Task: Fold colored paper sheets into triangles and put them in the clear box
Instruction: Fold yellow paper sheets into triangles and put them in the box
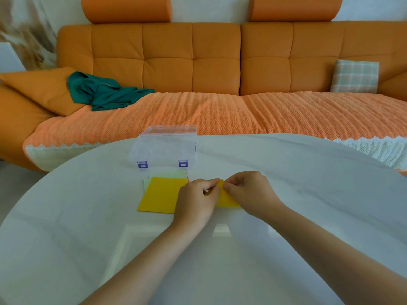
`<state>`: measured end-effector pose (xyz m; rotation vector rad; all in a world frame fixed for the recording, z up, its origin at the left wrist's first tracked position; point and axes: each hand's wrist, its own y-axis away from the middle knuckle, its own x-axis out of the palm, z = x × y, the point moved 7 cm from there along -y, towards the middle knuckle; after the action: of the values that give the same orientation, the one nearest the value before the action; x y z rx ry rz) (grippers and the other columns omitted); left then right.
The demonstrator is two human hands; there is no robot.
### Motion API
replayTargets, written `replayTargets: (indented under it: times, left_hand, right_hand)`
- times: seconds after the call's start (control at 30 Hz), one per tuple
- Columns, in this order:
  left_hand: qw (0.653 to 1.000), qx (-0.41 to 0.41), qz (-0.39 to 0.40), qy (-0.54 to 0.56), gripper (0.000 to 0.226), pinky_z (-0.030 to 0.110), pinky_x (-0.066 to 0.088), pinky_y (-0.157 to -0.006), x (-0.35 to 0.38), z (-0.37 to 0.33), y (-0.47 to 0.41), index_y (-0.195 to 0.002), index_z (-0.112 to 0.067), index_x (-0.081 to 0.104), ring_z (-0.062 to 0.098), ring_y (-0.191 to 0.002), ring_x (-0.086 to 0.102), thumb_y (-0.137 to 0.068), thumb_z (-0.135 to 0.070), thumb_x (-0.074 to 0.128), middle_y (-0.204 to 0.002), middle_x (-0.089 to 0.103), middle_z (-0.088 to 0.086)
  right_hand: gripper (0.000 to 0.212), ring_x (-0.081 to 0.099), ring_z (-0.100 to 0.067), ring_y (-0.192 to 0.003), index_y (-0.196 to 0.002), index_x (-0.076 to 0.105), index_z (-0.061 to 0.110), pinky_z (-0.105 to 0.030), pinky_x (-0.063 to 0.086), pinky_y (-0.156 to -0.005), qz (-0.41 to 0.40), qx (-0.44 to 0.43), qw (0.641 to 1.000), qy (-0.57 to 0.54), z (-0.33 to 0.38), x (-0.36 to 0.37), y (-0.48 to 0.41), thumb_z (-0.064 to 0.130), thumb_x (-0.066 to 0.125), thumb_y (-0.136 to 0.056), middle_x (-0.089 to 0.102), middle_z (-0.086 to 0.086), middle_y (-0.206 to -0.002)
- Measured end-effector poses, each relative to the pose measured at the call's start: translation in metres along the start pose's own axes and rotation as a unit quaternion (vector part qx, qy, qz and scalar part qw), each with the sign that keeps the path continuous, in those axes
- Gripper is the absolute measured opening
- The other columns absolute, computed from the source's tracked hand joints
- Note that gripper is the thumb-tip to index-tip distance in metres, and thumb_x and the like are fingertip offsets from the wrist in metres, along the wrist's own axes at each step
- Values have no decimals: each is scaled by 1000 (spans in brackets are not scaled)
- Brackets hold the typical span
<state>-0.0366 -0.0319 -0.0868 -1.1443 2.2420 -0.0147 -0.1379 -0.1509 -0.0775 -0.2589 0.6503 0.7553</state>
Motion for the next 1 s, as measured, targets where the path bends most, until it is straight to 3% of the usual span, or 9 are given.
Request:
replayTargets:
  times: [0.1,0.2,0.3,0.37,0.47,0.67,0.87,1.0]
  left_hand:
    - [998,-21,41,-45,25,10,44,-69,4,5,-2,-115,-25,75,1,-78,62,-92,-25,65,-100,77,-9]
    - [992,-10,66,-105,32,24,50,-86,2,6,-6,-122,-25,71,12,-96,64,-92,-25,62,-97,74,-9]
    - [982,78,67,-158,24,25,46,-90,-5,-5,-8,-116,-24,70,11,-104,54,-94,-23,59,-104,67,-11]
    - [971,137,104,-164,19,19,40,-87,-4,-12,-5,-107,-23,71,7,-102,49,-95,-18,58,-103,63,-11]
    - [954,169,172,-178,22,26,42,-89,4,-13,1,-106,-18,73,9,-103,48,-97,-19,52,-104,64,-7]
    - [943,170,218,-187,28,26,42,-94,8,-13,7,-111,-24,73,5,-106,46,-97,-25,49,-112,63,-11]
    - [939,169,220,-202,28,27,43,-95,7,-14,9,-111,-26,73,3,-108,45,-96,-30,50,-114,62,-16]
    - [936,189,215,-206,29,27,44,-93,5,-17,12,-115,-28,73,5,-109,46,-95,-30,52,-115,63,-15]
  right_hand:
    - [15,66,-13,-81,-84,77,30,-27,54,-64,32,25,998,37,-5,5,-4,31,62,-90,71,11,-82]
    - [17,67,-15,-85,-88,78,29,-33,58,-75,46,33,996,72,-8,9,-8,31,61,-90,72,10,-86]
    - [21,66,-17,-82,-86,79,28,-36,58,-78,57,32,992,113,-7,11,-10,31,58,-90,73,8,-82]
    - [22,65,-19,-81,-83,78,28,-33,53,-77,63,27,989,134,-7,13,-11,32,57,-90,72,6,-80]
    - [22,65,-18,-81,-81,77,28,-32,51,-81,56,14,986,159,-4,15,-10,30,57,-90,72,5,-78]
    - [27,62,-13,-83,-83,74,29,-34,41,-94,16,-58,959,276,8,15,-8,31,47,-92,72,10,-85]
    - [28,60,-12,-99,-118,65,36,-34,37,-92,-20,-140,922,360,15,12,-4,47,50,-96,63,12,-113]
    - [28,56,-15,-92,-105,72,37,-34,39,-87,21,-218,889,402,15,18,5,34,45,-101,62,11,-104]
